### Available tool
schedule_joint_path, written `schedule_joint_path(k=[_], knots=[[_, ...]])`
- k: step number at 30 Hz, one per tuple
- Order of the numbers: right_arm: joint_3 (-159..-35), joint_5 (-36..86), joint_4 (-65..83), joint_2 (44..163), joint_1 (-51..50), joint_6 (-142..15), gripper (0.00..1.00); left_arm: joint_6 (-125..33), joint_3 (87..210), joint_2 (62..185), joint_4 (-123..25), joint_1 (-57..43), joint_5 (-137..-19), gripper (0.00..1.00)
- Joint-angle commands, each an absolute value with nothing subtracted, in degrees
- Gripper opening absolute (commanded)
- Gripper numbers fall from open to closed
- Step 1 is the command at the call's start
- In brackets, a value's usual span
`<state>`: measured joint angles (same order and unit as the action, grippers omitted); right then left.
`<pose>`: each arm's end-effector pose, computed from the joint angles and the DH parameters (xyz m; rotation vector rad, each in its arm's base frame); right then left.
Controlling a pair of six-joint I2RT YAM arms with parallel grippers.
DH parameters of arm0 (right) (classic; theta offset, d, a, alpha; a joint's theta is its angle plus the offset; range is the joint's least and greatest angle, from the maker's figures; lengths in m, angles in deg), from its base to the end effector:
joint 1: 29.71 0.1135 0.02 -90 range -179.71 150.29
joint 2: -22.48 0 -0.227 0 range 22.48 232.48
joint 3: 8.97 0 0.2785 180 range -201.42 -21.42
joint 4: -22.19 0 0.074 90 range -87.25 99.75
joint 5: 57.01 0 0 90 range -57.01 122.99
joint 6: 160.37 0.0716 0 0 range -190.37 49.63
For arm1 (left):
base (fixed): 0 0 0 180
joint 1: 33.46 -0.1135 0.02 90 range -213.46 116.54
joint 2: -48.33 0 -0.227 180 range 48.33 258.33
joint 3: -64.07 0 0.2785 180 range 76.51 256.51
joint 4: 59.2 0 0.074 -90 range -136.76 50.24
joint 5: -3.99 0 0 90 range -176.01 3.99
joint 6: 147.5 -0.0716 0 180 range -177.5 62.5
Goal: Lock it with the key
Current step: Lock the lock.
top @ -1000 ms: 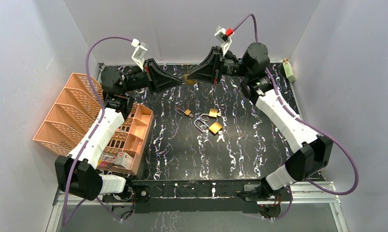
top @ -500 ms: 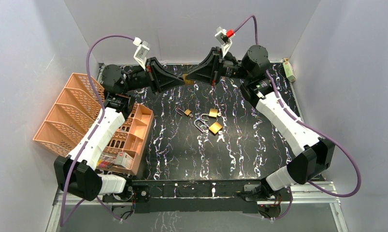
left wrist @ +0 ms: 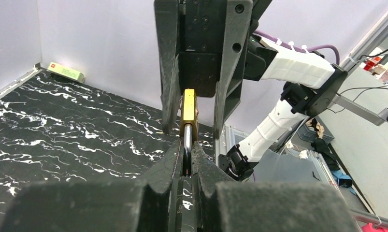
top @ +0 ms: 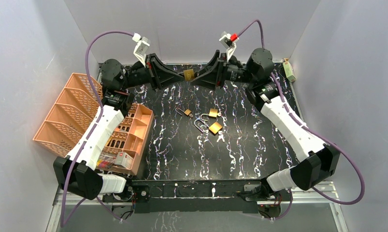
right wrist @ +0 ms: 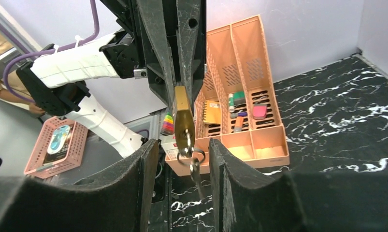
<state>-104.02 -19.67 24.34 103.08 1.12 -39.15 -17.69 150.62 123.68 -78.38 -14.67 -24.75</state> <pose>0.2844 0.2360 0.4405 -0.8635 1.3102 1.4583 0.2916 -0.1655 0.4420 0.8524 1.1980 -1.4013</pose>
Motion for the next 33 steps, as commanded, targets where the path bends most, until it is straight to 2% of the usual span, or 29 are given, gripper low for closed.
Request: schedule_joint_path(k=[1,10,20,21,23,24,28,31,33], knots=[[-103.46,-21.27,25.75,99.57,-1.15,-39.30,0.51,-18.18,152.58,122.26,-79.00,-15.84,-24.55,0.00],[-103.51,-24.04,29.76,100.59,-3.48,-36.10,0.51,-17.55,152.21,122.29,-79.39,-16.59,-23.31,0.00],[-110.02,-25.91,31.07,106.32,-3.51,-34.54,0.51,-16.99,151.56,122.63,-79.73,-16.58,-22.35,0.00],[-110.23,-26.12,31.32,106.47,-3.45,-34.39,0.45,-16.98,151.52,122.68,-79.72,-16.58,-22.24,0.00],[-110.23,-26.43,31.54,106.60,-3.52,-34.01,0.12,-17.22,151.47,122.69,-79.60,-16.71,-22.12,0.00],[-109.98,-26.57,31.32,106.53,-3.49,-34.10,0.00,-17.35,151.48,122.69,-79.39,-16.84,-22.09,0.00],[-107.00,-27.83,29.51,103.96,-5.76,-35.82,0.00,-17.62,151.78,122.64,-78.58,-20.08,-20.27,0.00],[-99.79,-28.77,32.51,98.98,-13.30,-33.51,0.00,-19.95,152.61,122.64,-72.92,-25.76,-18.60,0.00],[-94.04,-29.42,35.29,95.81,-20.58,-31.15,0.00,-26.10,153.85,122.61,-62.62,-28.73,-19.11,0.00]])
